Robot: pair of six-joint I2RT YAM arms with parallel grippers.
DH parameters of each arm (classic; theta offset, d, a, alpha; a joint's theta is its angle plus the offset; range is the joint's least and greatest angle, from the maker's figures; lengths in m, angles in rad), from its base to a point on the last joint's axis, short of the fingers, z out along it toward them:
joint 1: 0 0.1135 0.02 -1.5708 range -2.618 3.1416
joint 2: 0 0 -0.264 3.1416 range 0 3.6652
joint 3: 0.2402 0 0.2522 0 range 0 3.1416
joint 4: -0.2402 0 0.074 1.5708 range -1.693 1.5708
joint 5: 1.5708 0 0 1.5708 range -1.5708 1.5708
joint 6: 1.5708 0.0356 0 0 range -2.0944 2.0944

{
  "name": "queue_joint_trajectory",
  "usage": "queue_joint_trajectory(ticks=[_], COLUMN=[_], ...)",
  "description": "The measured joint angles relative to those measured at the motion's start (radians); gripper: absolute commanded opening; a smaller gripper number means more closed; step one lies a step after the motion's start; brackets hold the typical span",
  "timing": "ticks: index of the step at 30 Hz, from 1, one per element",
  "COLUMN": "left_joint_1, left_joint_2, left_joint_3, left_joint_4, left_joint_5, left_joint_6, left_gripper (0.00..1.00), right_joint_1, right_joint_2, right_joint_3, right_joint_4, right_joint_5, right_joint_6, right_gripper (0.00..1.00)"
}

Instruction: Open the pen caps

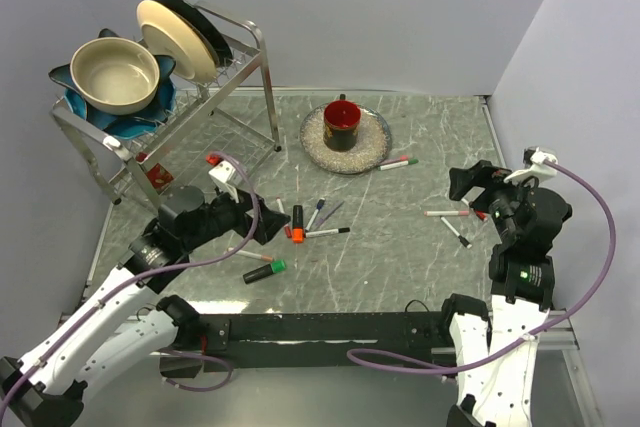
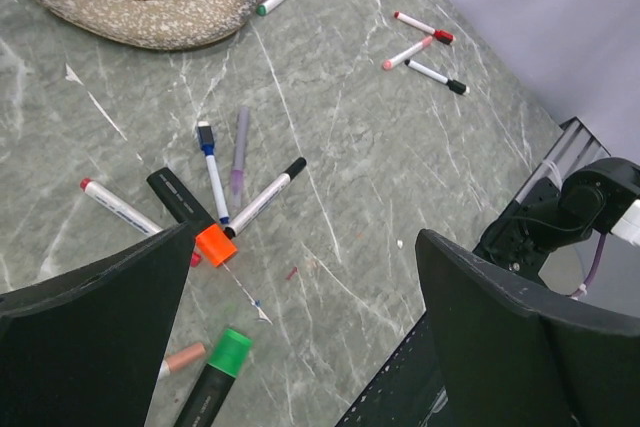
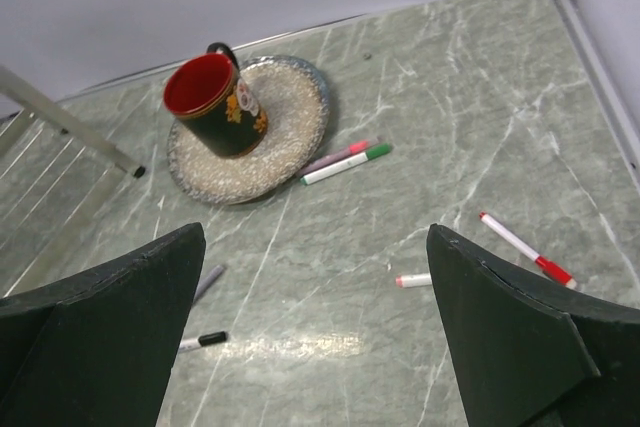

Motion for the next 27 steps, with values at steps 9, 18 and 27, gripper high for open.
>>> queue_joint_trajectory(ticks=[9, 18, 27], left_joint_1=[0.000, 0.000, 0.000], left_joint_2=[-0.045, -0.116, -0.170], left_joint_3=[0.013, 0.016, 0.003], left_joint_4=[0.006, 0.016, 0.052], left_joint_5=[-0.010, -0.053, -0.063], left_joint_6=[0.004, 0.049, 0.088], left_gripper=[0.99, 0.99, 0.99], right_joint_1=[0.000, 0.012, 0.198], right_joint_2=[0.003, 0.131, 0.428], right_joint_3=[-0.003, 0.005, -0.002], right_joint_4=[-0.003, -0.121, -0.137], right_joint_5=[-0.294, -0.455, -0.150], right_joint_6=[-0.221, -0.574, -0.725], right_gripper=[1.00, 1.00, 0.95])
